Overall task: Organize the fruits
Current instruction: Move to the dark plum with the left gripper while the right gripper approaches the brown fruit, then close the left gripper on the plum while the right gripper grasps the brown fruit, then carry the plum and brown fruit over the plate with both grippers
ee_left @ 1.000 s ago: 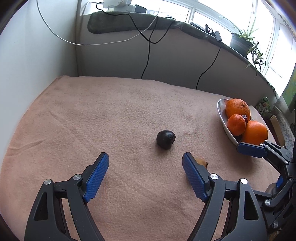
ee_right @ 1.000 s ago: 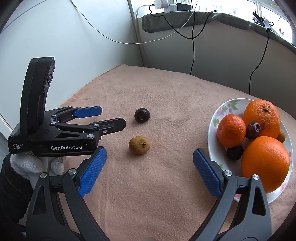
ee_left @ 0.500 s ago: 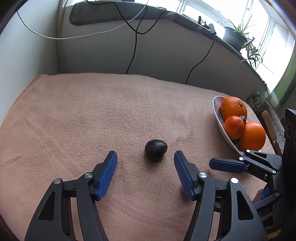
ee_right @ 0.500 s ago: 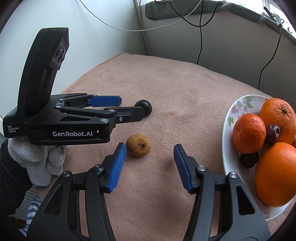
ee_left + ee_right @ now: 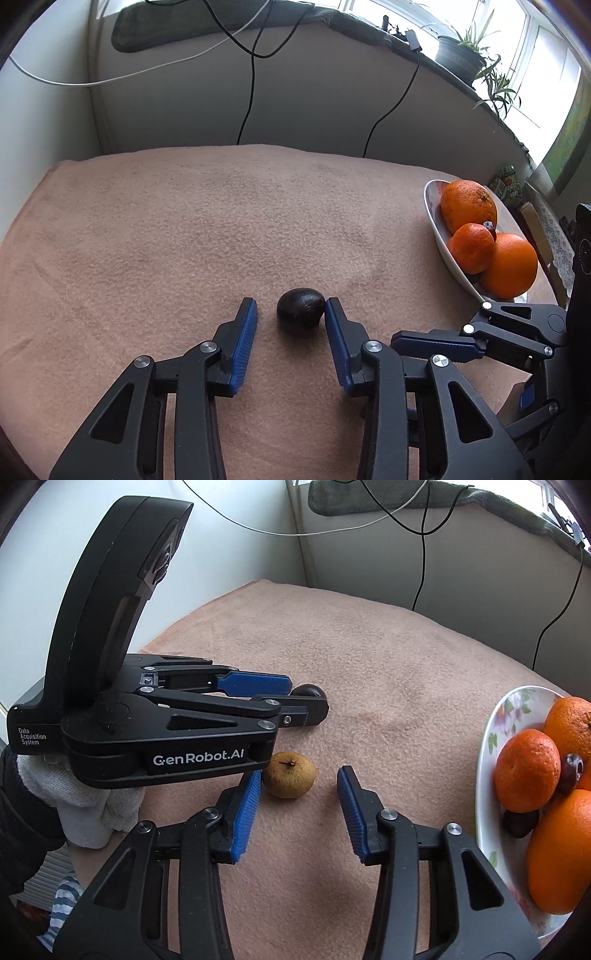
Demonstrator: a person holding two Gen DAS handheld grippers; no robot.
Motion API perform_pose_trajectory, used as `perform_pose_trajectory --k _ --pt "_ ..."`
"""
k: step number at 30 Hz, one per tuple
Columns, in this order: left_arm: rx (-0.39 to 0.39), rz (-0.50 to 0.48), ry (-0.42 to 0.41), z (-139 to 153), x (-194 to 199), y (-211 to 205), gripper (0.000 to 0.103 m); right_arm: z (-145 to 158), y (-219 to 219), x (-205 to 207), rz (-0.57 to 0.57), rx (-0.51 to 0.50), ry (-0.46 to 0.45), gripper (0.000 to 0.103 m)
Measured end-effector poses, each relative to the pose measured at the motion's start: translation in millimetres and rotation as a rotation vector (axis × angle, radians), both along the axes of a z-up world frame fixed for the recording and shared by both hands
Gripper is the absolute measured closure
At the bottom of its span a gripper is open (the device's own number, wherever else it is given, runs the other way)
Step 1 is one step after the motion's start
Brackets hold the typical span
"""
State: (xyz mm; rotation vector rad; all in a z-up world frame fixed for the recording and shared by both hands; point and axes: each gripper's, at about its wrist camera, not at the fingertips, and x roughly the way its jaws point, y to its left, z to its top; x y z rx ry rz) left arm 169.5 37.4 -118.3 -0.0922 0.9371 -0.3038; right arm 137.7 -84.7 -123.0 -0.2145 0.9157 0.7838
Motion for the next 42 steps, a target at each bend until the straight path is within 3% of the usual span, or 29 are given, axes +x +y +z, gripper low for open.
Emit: perform_pose_trajectory --k 6,23,42 --pt "-0.007 -0.018 -0.004 0.0 1.7 -3.9 0.078 -1.0 4.9 -3.9 0.032 -0.001 -0.003 0.072" --pt "-0.046 0.001 -0.062 20.2 -15.9 -1.8 0.079 27.1 -28.0 -18.7 -0.038 0.024 -0.084 0.073" --pt "-0.091 -0.064 -0.177 64.3 -31.7 -48.0 0.079 79.0 -122.6 -25.9 -0.232 0.088 -0.213 0.073"
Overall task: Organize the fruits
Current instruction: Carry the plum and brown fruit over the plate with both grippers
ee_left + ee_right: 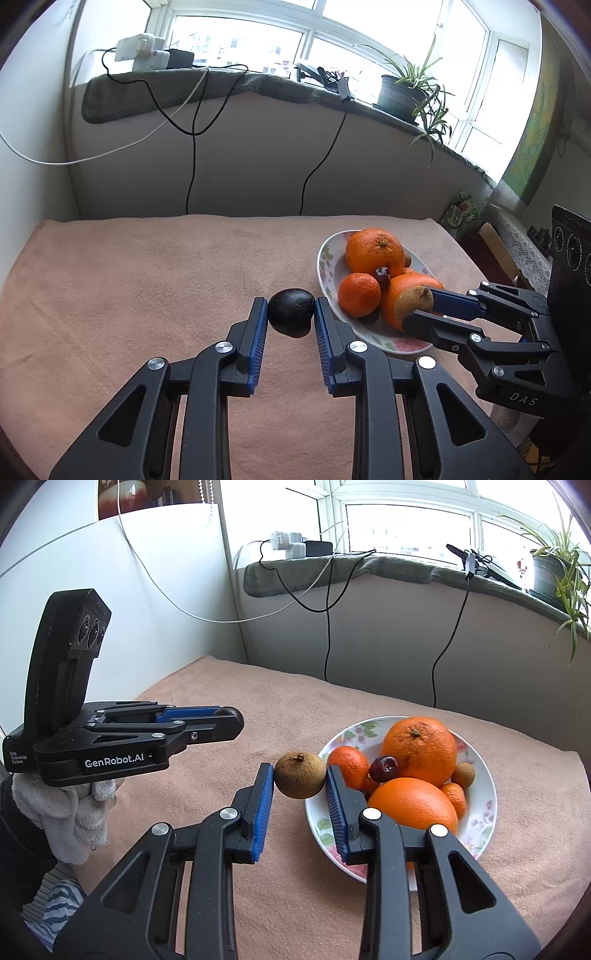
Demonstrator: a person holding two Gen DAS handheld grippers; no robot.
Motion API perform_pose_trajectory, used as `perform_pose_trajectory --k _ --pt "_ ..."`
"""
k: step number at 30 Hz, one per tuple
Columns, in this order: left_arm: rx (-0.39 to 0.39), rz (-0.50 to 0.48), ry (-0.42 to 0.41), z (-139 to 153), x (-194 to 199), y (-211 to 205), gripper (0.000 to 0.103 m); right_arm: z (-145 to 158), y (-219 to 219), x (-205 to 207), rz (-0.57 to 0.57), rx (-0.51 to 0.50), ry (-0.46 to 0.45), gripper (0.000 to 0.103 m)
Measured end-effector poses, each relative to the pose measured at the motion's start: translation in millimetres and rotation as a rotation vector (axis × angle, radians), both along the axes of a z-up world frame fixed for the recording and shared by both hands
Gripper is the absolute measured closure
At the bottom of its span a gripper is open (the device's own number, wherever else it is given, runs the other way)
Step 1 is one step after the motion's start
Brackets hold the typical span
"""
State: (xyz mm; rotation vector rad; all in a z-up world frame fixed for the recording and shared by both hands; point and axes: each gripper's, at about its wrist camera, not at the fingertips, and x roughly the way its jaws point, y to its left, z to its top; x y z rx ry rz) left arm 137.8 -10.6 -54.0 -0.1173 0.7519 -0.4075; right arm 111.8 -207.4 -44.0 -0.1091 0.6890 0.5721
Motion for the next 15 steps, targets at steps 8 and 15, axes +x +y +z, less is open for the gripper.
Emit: perform_pose_trajectory --k 8,15 --pt "-0.009 -0.031 -0.016 5.6 4.2 -22.1 0.079 2.6 -39.7 9.3 -0.079 0.021 -0.003 0.073" --pt "-0.001 -0.053 -0.019 7.9 10.3 -39.4 0.079 3.4 -61.8 15.2 -0.125 0.031 -0.005 0.073"
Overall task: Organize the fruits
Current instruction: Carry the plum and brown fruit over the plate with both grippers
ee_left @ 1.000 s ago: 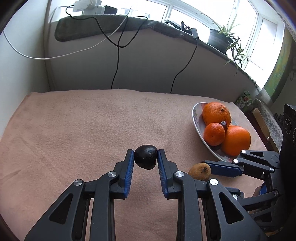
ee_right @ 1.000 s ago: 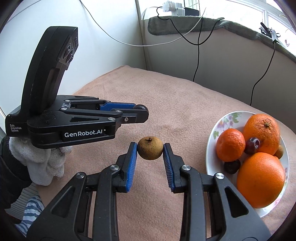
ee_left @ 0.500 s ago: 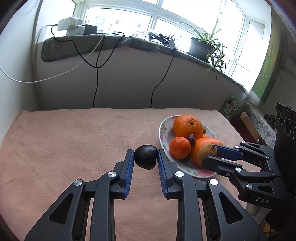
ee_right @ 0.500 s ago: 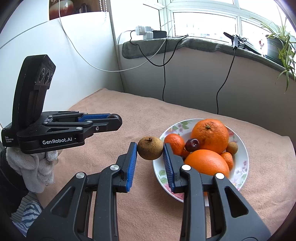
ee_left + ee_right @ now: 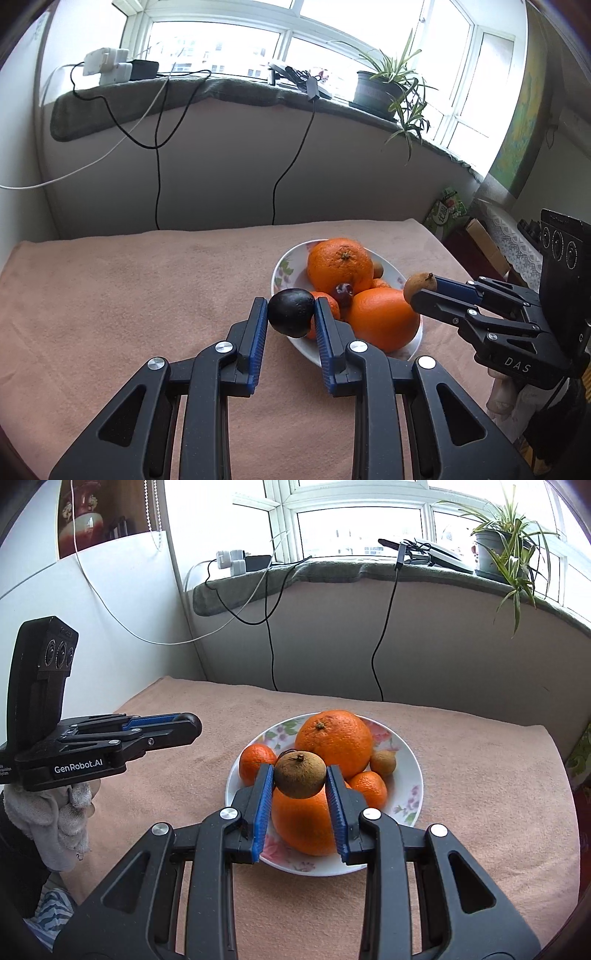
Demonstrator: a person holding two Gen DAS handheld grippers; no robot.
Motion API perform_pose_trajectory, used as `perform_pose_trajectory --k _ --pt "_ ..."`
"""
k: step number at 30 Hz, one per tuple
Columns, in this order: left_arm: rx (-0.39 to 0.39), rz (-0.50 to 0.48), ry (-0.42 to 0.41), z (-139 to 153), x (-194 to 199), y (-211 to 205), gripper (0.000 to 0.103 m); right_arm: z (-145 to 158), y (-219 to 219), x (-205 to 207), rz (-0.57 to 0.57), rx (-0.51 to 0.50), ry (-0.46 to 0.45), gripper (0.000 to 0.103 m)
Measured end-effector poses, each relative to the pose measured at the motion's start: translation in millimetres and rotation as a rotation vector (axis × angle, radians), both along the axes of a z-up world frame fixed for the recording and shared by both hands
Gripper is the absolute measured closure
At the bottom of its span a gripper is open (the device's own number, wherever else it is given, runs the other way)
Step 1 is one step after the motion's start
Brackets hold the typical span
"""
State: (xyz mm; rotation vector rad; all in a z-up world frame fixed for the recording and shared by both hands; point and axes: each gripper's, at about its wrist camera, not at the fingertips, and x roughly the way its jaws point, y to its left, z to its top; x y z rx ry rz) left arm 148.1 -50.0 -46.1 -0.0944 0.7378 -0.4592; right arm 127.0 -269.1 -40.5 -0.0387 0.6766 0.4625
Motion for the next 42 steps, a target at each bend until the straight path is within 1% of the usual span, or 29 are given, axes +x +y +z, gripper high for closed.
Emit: perform_pose_trajectory --k 9,25,32,42 --pt "0.009 -0.02 0.0 -0.2 10.7 -14.5 0.079 2.2 -15.4 10.3 -0.029 0.007 -0.007 0.073" --pt "0.032 -0.049 0.017 -6.6 33.4 -36.1 0.079 -6.0 -30.2 28.4 -0.059 0.018 0.016 0.073" --pt "0.043 -0.063 0.034 -12.5 42.5 -43.9 0.079 -11.3 -33.6 33.5 -0.064 0.026 0.031 0.073" --pt "0.05 -0.065 0.039 -12.9 47.4 -47.4 0.079 -17.4 -34.1 39.1 -0.051 0.043 0.051 0.073"
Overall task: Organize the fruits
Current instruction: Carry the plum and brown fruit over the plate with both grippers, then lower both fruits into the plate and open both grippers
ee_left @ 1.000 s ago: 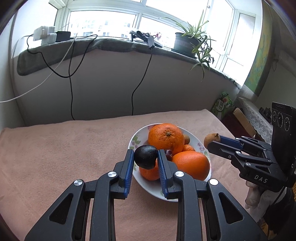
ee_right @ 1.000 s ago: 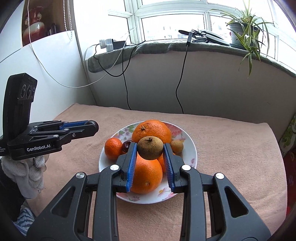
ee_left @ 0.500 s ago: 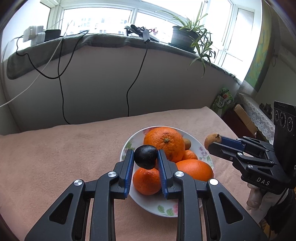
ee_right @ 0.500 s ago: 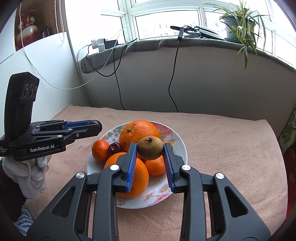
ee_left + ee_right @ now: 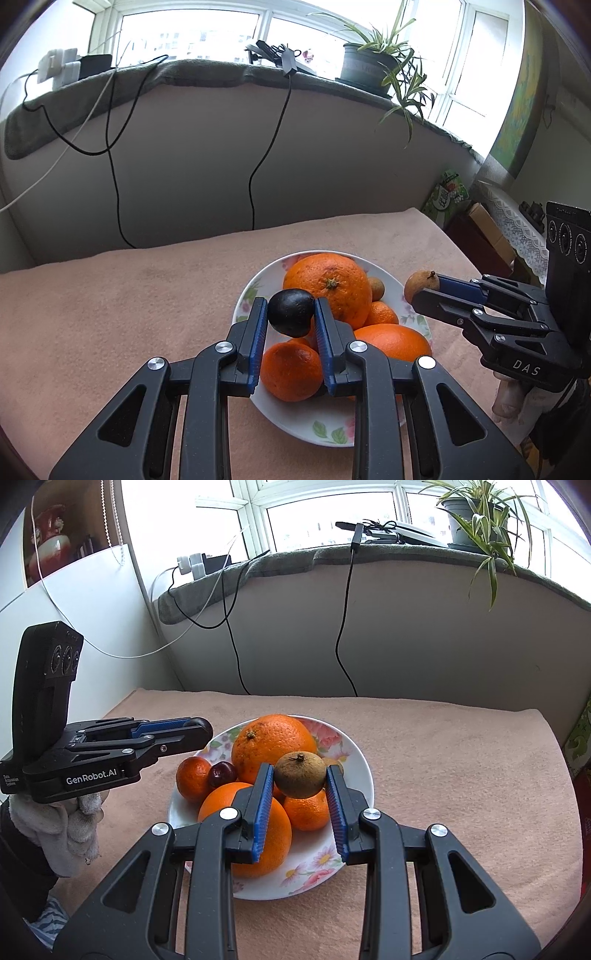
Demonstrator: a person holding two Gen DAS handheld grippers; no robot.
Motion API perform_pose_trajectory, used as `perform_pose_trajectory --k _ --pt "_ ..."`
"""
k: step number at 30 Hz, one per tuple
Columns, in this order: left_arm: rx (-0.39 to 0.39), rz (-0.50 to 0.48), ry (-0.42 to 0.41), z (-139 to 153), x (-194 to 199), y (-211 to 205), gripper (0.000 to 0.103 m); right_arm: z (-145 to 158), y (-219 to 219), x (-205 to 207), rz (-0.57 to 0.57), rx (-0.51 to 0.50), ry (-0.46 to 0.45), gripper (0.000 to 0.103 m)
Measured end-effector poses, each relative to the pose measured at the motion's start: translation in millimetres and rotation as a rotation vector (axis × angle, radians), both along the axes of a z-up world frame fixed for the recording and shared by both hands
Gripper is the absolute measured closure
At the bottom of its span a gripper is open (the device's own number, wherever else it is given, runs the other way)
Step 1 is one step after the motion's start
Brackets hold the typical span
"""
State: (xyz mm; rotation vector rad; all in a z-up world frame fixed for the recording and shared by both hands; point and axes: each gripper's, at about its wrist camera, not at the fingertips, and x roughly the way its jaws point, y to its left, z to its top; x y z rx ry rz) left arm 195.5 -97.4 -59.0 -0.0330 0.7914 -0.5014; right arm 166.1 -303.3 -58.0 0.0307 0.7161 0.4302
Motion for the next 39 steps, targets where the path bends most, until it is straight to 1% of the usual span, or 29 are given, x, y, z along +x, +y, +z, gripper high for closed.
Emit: perform_pose_trajectory --k 21,26,31,33,34,35,37,39 --pt "0.009 0.005 -0.005 1.0 -0.7 0.5 0.078 -3.0 3.2 2.5 0.006 0.0 0.016 0.072" --pt "0.012 0.003 -0.007 1.2 -1.7 0.2 0.078 -2.1 1.9 1.6 0.002 0.006 0.012 0.061" --pt "0.015 0.003 -0.007 1.3 -1.5 -0.9 0.078 -2.1 2.4 1.4 0.002 0.002 0.011 0.06" --pt "0.015 0.005 -0.008 1.8 -1.7 -0.9 0.078 -2.2 2.4 1.0 0.0 -0.001 0.009 0.057" --pt "0.015 0.006 -0.009 2.0 -1.8 -0.9 0.077 -2.2 2.2 0.8 -0.003 -0.002 0.007 0.051" --pt "0.016 0.007 -0.01 2.1 -1.9 -0.7 0.072 -2.3 1.8 -0.1 -0.005 -0.001 0.005 0.046" --pt "0.014 0.008 -0.013 3.2 -2.4 -0.6 0.069 -1.8 1.2 -0.3 -0.007 0.001 0.003 0.045" --pt "0.017 0.007 -0.018 4.4 -2.3 -1.7 0.069 -1.6 0.9 -0.1 -0.009 0.0 0.003 0.044"
